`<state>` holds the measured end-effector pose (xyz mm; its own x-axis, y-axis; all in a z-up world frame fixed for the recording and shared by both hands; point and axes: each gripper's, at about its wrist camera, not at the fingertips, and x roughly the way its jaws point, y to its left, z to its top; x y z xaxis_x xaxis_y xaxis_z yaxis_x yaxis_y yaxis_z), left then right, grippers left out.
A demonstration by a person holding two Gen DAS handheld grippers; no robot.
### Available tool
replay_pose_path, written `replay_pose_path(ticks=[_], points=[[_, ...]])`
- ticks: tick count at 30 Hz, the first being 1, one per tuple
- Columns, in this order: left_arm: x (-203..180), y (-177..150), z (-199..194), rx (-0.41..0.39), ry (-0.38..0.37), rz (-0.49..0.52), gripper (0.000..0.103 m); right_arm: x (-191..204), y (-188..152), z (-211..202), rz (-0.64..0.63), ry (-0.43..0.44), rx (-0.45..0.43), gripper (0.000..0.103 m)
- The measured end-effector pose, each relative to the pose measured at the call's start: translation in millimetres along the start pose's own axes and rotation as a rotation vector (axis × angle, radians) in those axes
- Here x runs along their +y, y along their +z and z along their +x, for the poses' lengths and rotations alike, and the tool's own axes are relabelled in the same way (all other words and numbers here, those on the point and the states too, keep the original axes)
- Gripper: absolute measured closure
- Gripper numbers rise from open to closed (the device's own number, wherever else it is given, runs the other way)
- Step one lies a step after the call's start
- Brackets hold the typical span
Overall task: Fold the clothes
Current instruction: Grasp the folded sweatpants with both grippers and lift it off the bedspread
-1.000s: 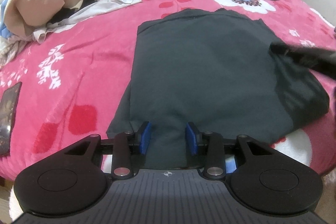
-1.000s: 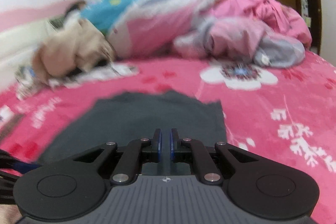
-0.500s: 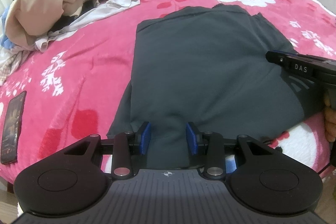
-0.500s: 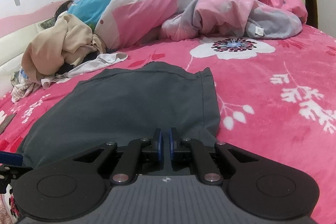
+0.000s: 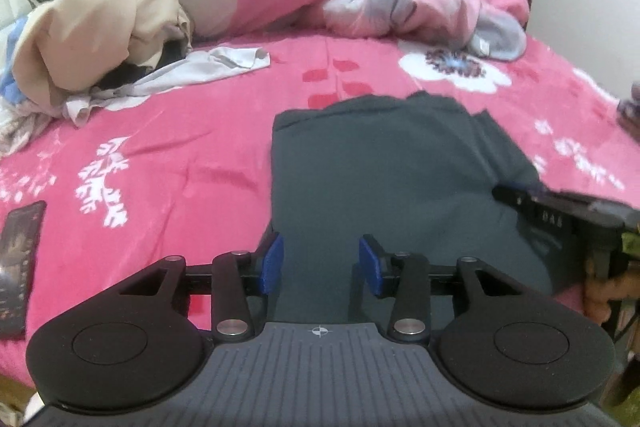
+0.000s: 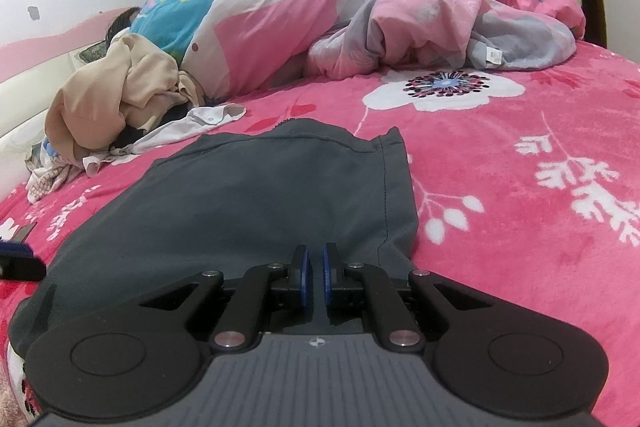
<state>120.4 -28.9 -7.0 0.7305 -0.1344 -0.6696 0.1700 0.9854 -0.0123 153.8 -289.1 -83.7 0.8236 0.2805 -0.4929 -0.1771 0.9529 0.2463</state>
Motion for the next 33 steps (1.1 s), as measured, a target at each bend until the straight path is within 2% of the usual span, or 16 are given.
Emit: replay_pose_path(ticks=[3,5,6,7,8,10,13,14,16,18,19,20,25,27,31,33], points=[[15,6,13,-0.005,-0.081,-0.024,0.061,-2,5,-2,0.025,0.014,0.018,0.096],[23,11,21,-0.001,-0.147,-0.024,0.055,-10,14,-10,0.061,0.054,0.015,0.092],[27,13,25,0.001,-0.18,-0.024,0.052,-16,19,-17,0.082,0.082,0.003,0.082],[32,15,29,0.003,-0.213,-0.025,0.045,-22,25,-23,0.103,0.109,-0.009,0.066],[35,19,34,0.003,-0.245,-0.015,0.037,-28,31,-30,0.124,0.136,-0.021,0.056],[42,24,45,0.005,-0.304,-0.008,0.031,-45,41,-40,0.176,0.175,-0.026,0.055],[58,31,71,0.056,-0.37,-0.066,0.029,-83,52,-32,0.299,0.19,0.051,0.05],[65,32,81,0.081,-0.384,-0.091,0.029,-93,53,-24,0.319,0.184,0.101,0.044],[74,32,99,0.131,-0.415,-0.129,0.029,-106,54,-8,0.343,0.182,0.201,0.04],[79,32,112,0.15,-0.465,-0.136,0.026,-111,56,5,0.345,0.238,0.24,0.033],[80,34,114,0.141,-0.492,-0.125,0.02,-110,60,11,0.341,0.278,0.256,0.023],[79,36,119,0.14,-0.515,-0.123,0.014,-108,64,18,0.338,0.32,0.276,0.018],[79,48,141,0.131,-0.615,-0.127,0.013,-94,84,78,0.323,0.506,0.374,0.018],[81,53,148,0.123,-0.646,-0.14,0.017,-85,91,101,0.299,0.576,0.398,0.024],[78,60,160,0.094,-0.694,-0.104,0.041,-63,97,134,0.244,0.676,0.448,0.041],[76,61,165,0.085,-0.689,-0.11,0.048,-53,98,145,0.222,0.707,0.458,0.052]])
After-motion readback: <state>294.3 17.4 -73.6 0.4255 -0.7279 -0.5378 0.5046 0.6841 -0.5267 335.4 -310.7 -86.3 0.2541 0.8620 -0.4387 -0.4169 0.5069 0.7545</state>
